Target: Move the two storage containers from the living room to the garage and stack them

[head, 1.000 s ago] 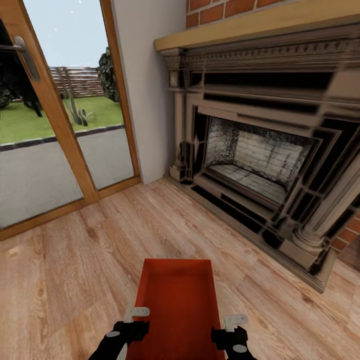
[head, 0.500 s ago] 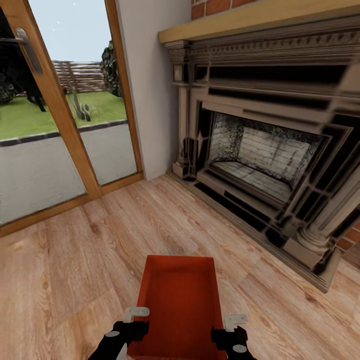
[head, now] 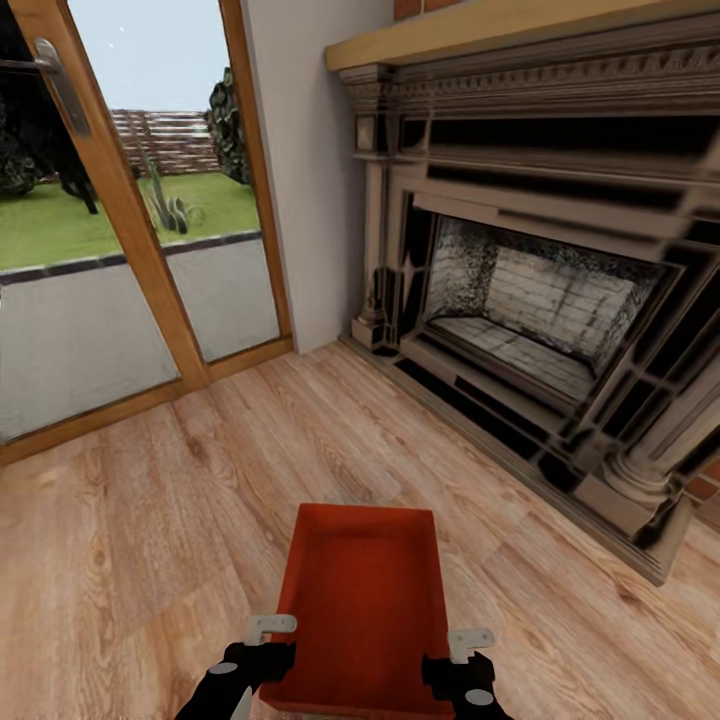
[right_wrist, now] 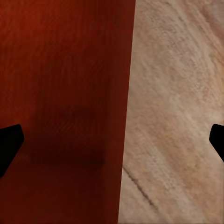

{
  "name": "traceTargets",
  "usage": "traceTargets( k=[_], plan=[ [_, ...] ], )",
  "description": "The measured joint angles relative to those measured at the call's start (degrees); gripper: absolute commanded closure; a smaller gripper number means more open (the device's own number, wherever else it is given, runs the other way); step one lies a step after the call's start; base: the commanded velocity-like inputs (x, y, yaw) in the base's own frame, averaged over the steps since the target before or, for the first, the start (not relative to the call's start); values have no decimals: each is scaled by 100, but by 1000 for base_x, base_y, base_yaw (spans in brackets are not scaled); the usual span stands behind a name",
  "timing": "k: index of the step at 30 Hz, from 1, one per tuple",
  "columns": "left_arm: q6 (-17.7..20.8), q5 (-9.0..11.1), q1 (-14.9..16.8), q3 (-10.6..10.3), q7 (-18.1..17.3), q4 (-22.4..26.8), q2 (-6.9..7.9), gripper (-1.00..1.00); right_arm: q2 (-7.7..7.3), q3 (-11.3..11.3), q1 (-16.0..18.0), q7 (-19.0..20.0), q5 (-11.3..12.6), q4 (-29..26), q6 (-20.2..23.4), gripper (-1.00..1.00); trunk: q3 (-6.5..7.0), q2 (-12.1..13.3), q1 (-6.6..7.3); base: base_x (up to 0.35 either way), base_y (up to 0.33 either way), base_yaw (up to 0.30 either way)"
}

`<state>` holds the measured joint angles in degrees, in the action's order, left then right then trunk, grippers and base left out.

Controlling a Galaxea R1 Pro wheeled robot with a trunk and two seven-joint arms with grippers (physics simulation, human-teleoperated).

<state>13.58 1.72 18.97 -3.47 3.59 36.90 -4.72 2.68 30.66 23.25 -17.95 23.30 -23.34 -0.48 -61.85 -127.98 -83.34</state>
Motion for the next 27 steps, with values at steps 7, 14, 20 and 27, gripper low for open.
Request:
traceTargets(
  k=[7,14,20,27],
  plan=[
    [-1,-3,0,-1,13,0,-4,-100,7,1,0,0,0,0,0,-100,-63,0,0,0,0,65],
    [-2,-194,0,2,19,-36,-19,-100,0,-3,0,-1,-1,-1,-7,-100,-103,0,0,0,0,35],
    [-16,-501,0,5,27,-77,-40,-100,0,-3,0,-2,-1,-1,-8,-100,-105,0,0,0,0,2],
    [-21,-544,0,5,26,-88,-42,-100,7,-3,0,-9,1,-1,-9,-100,-110,0,0,0,0,0]
  ],
)
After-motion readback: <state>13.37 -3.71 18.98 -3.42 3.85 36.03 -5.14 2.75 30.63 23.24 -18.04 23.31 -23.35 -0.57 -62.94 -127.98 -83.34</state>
